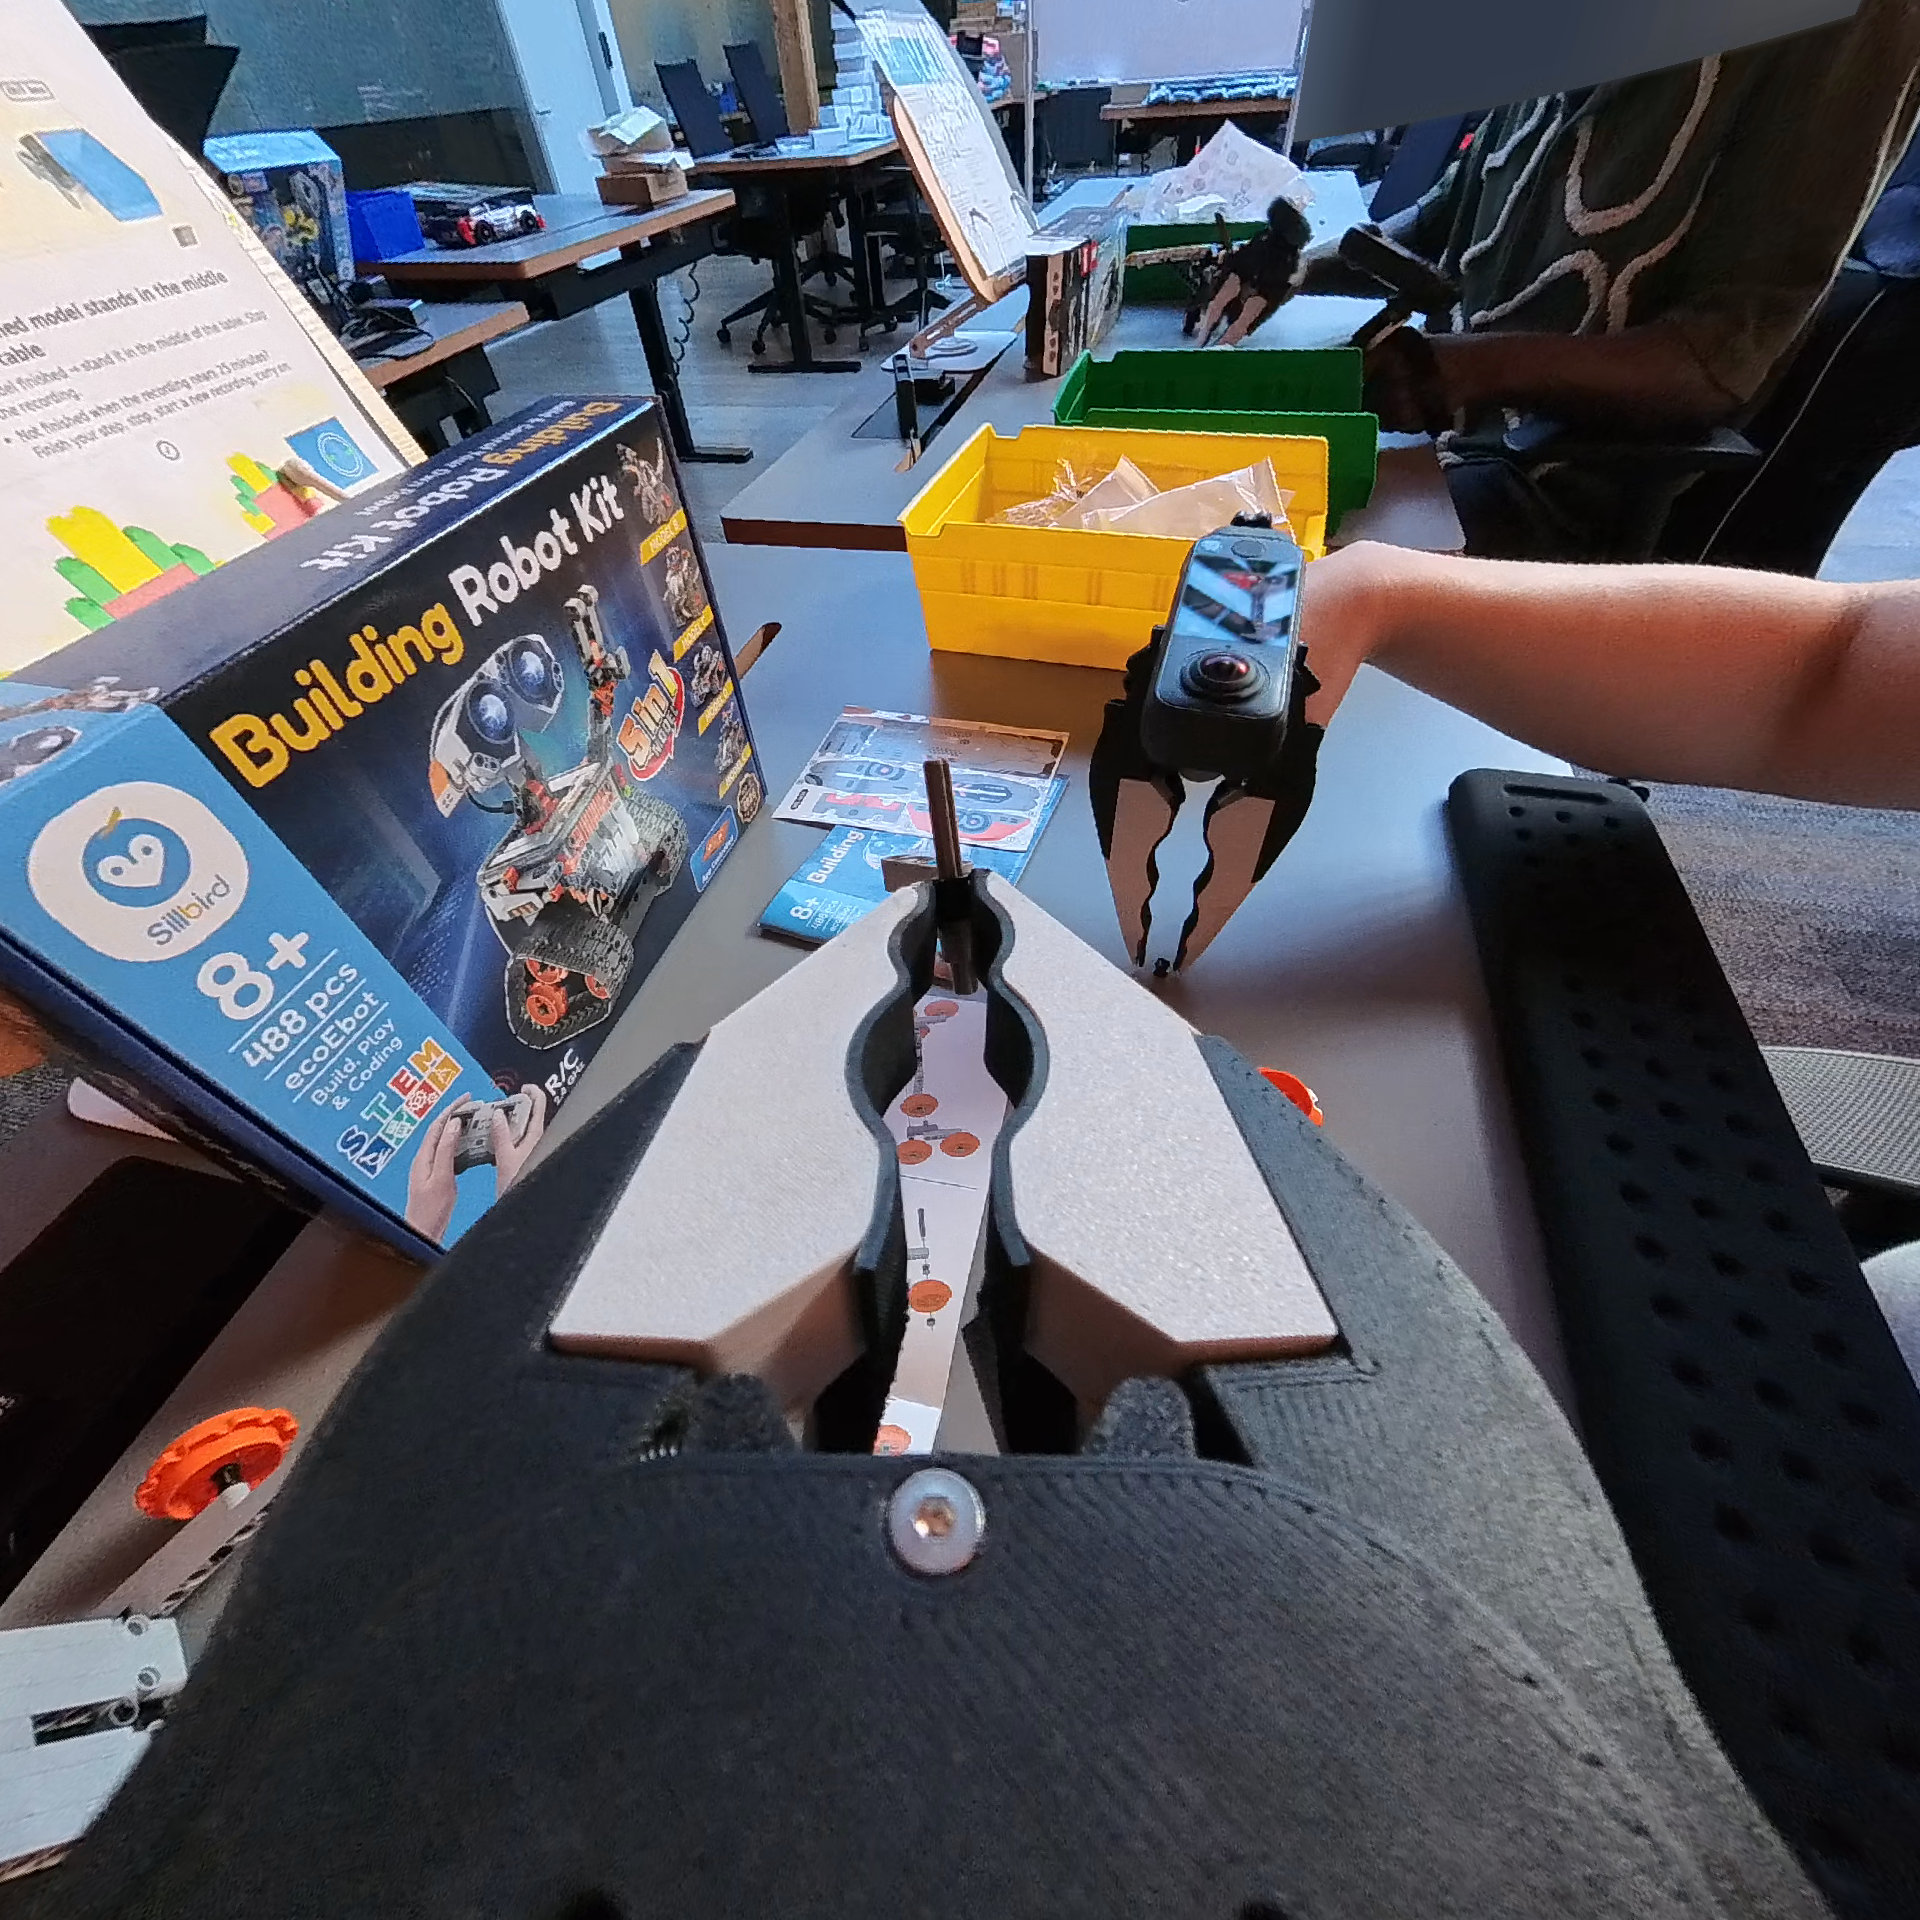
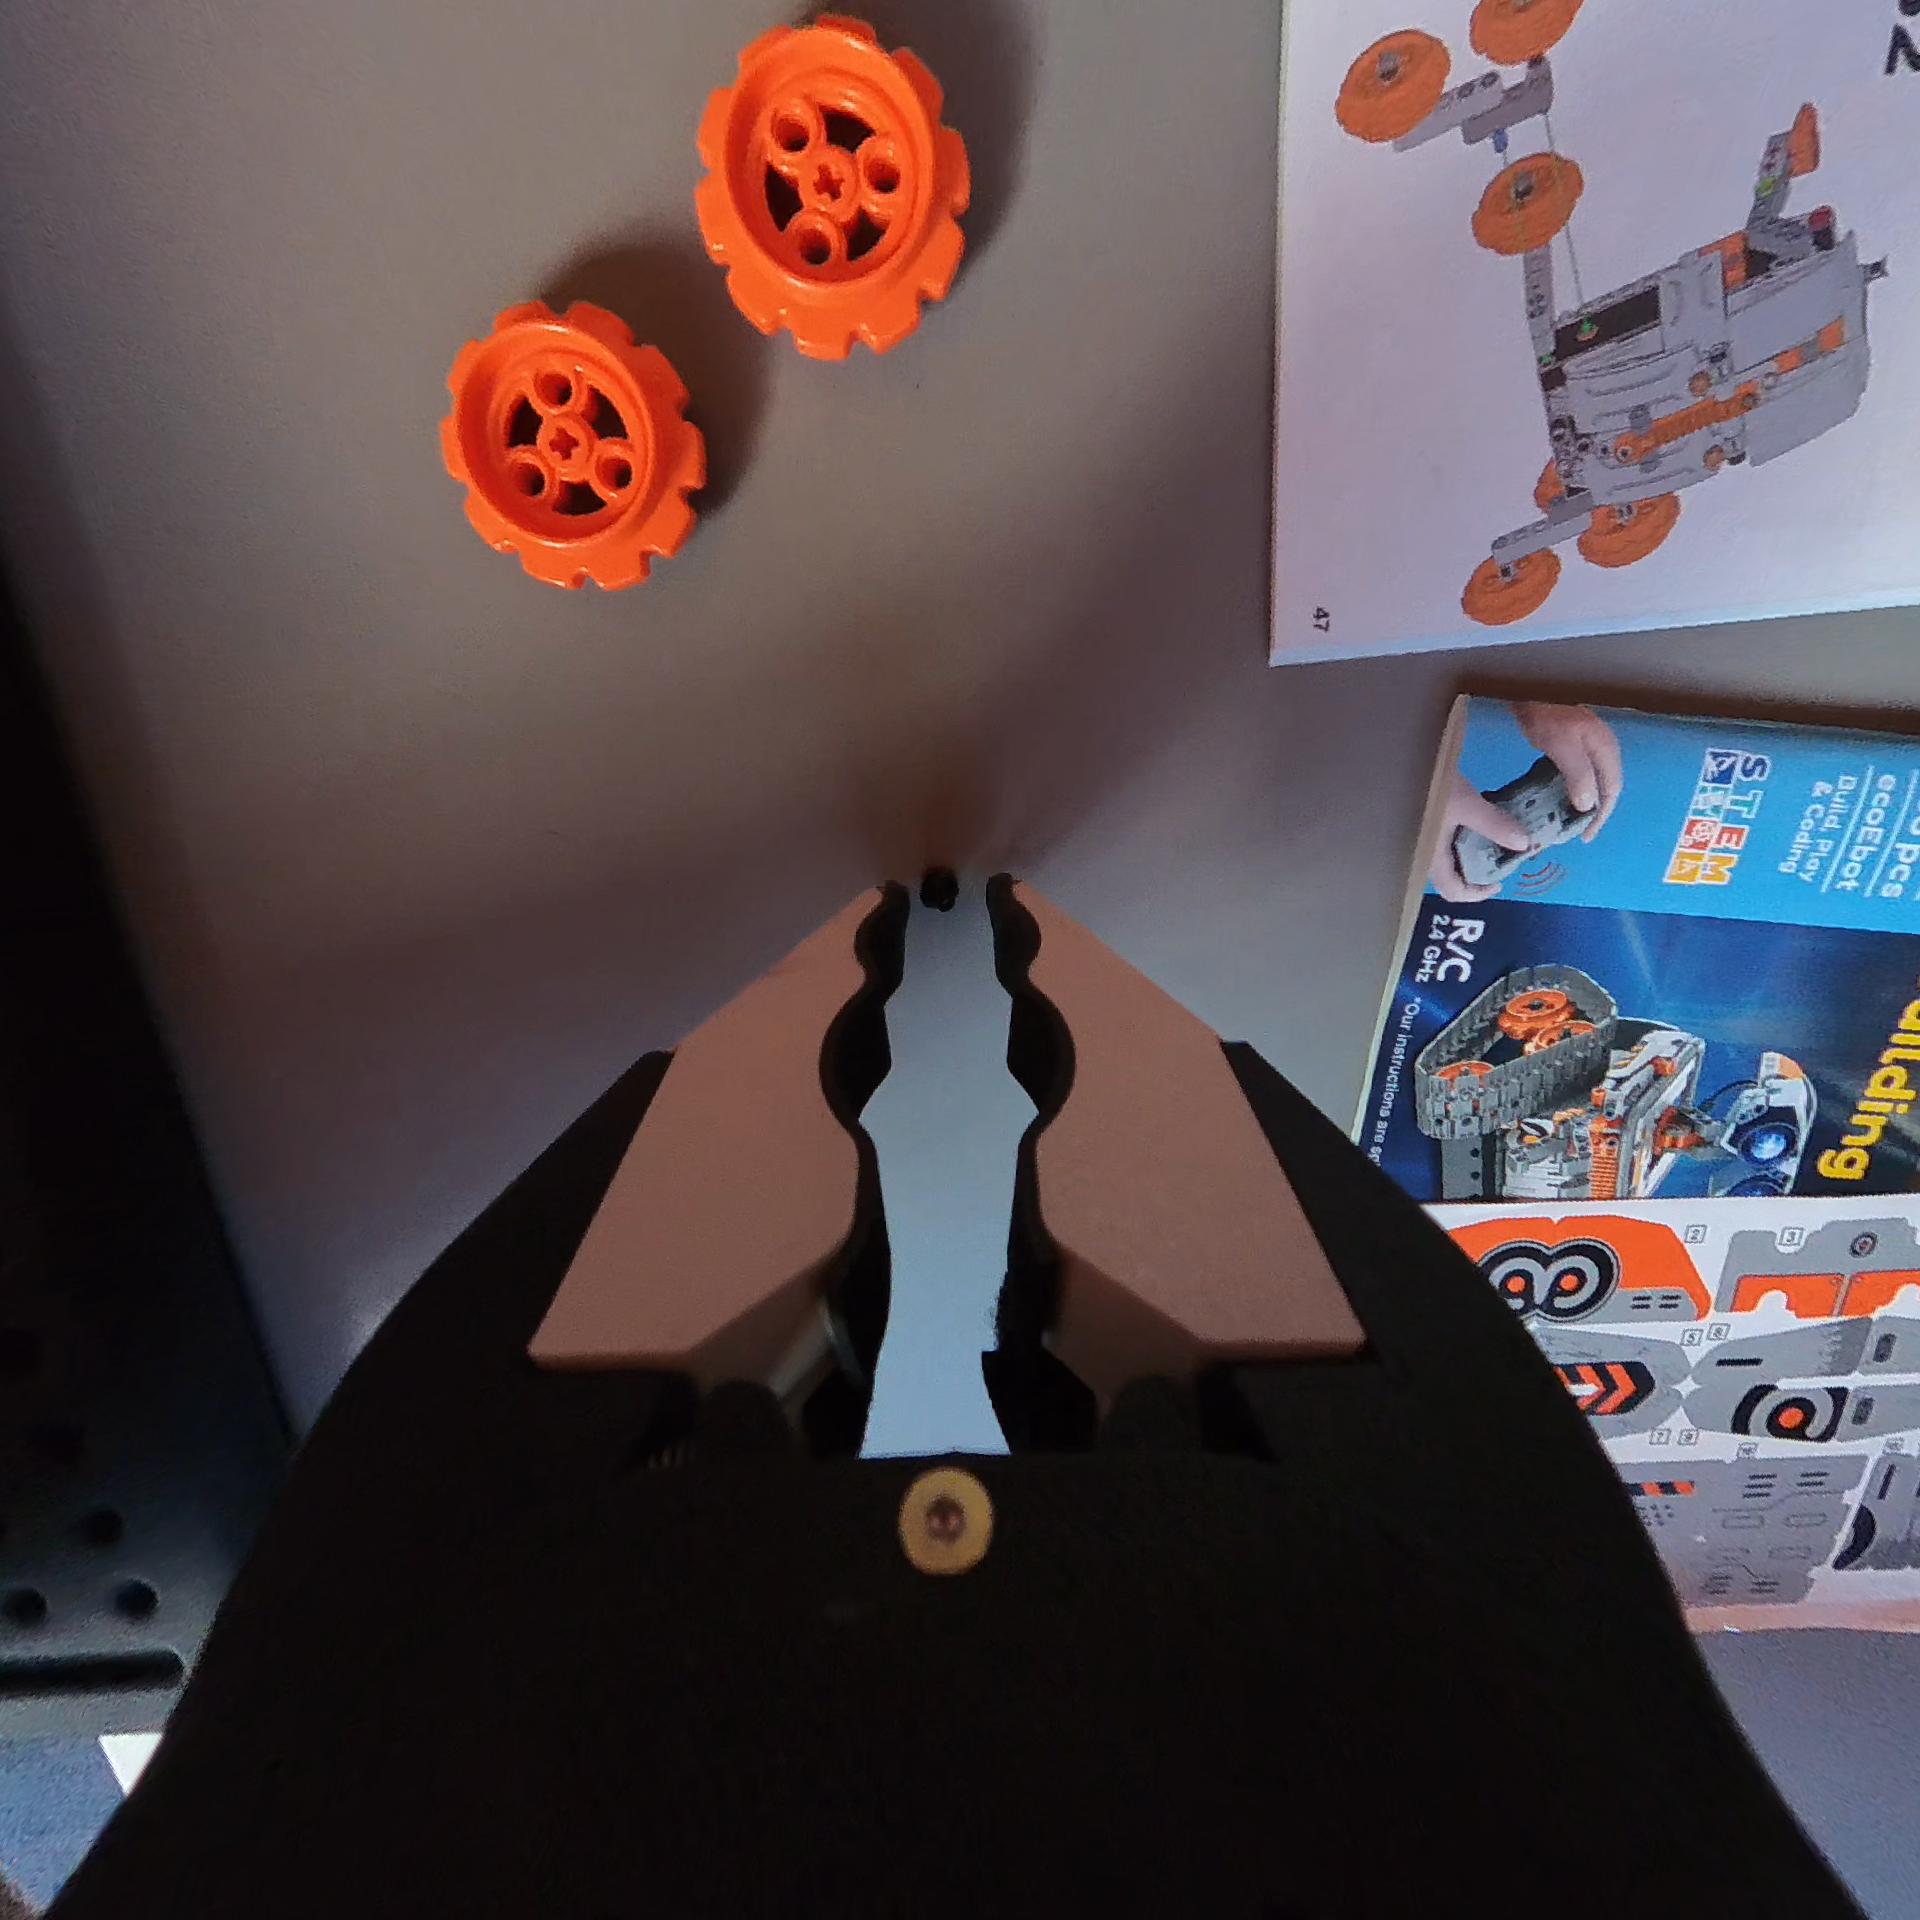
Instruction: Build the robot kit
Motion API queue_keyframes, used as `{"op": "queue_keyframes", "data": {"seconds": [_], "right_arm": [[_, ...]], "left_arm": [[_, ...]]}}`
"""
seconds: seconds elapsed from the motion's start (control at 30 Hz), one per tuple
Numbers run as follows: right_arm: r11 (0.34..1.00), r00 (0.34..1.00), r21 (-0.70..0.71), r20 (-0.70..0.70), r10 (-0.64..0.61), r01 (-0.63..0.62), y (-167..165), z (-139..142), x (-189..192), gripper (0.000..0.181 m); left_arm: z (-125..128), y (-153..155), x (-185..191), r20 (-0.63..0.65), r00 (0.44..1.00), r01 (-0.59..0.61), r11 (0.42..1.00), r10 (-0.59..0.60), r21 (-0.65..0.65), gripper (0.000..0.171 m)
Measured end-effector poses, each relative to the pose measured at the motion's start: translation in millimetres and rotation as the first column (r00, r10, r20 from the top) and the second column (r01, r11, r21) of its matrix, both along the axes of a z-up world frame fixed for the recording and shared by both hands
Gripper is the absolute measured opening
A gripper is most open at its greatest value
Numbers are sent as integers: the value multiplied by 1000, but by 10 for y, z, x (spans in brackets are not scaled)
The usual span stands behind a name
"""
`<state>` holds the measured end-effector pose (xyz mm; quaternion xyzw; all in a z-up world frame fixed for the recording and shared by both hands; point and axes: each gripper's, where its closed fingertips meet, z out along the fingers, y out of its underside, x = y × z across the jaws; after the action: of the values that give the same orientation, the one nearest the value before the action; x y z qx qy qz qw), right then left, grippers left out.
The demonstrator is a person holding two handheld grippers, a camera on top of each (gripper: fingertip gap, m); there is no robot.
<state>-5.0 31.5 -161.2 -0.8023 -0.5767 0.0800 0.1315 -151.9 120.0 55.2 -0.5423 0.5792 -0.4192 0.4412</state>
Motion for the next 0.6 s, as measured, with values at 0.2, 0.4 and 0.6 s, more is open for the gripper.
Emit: {"op": "queue_keyframes", "data": {"seconds": [0.2, 0.4, 0.6], "right_arm": [[1000, 1000, -6, 9, 13, -13, -4, -19, -29, 5], [996, 968, 81, -249, -12, 34, 240, 535, -295, 4], [964, 673, 248, -731, 118, 100, 562, 1873, -705, 4]], "left_arm": [[-21, 1, 5, -6, 1000, 3, 1000, -3, -3, 3], [-143, 105, 73, -7, 1000, -4, 996, 3, -91, 3], [-314, 119, 212, -60, 998, -10, 990, 1, -143, 3]]}}
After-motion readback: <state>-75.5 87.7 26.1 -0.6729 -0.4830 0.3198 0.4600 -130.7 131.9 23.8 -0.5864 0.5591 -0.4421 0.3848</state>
